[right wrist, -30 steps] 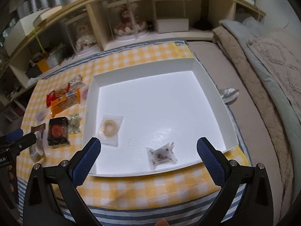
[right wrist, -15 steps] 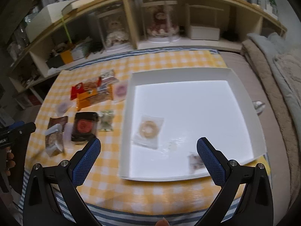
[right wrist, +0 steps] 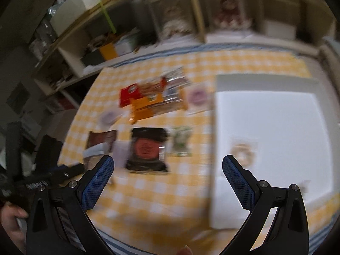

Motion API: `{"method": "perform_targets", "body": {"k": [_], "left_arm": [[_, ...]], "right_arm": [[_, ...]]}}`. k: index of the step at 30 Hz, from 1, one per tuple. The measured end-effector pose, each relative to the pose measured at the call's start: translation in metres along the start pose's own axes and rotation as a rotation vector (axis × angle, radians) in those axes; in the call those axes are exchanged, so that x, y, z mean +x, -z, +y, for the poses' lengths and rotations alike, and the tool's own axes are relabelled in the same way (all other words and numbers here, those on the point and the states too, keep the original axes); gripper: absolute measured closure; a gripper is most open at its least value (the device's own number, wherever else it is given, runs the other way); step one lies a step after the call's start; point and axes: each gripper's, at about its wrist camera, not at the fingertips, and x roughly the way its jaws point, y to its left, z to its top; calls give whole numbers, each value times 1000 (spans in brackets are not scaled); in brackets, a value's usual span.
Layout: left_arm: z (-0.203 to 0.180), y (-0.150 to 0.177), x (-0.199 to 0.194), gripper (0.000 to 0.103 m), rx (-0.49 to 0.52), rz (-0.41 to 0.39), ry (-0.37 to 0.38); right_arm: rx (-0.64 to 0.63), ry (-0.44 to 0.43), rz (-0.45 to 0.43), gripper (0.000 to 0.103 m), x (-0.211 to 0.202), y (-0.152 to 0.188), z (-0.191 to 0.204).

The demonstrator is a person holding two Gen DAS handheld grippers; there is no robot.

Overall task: Organize snacks
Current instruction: 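Withdraw both tools from the tray toward the remaining snacks, then grasp the white deer-print mooncake with the left tool while the right tool grasps the black red mooncake box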

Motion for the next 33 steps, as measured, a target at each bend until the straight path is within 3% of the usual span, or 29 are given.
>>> {"method": "perform_targets", "body": {"k": [6, 14, 17, 19, 23, 26, 33], "left_arm": [[5, -7, 23, 0, -77, 36, 55], [2, -13, 57, 0, -108, 75, -10], [4, -16, 59, 5, -118, 64, -33], [3, -19, 60, 18, -112, 56, -47], [-3, -15, 60, 33, -91, 56, -71], [-4, -12, 56, 40, -99, 58, -55], [3, -6, 37, 41, -111, 47, -12]], "right_arm": [[69, -105, 127, 0, 53, -11, 13], [127, -38, 237, 0, 102, -13, 12], [127, -10, 272, 0, 116, -14, 10], [131, -8, 286, 1, 125, -13, 11], [99, 29, 285, 13, 130, -9, 15], [78, 26, 287, 38, 126, -10, 16], [55, 8, 257, 39, 106, -12, 15]]}}
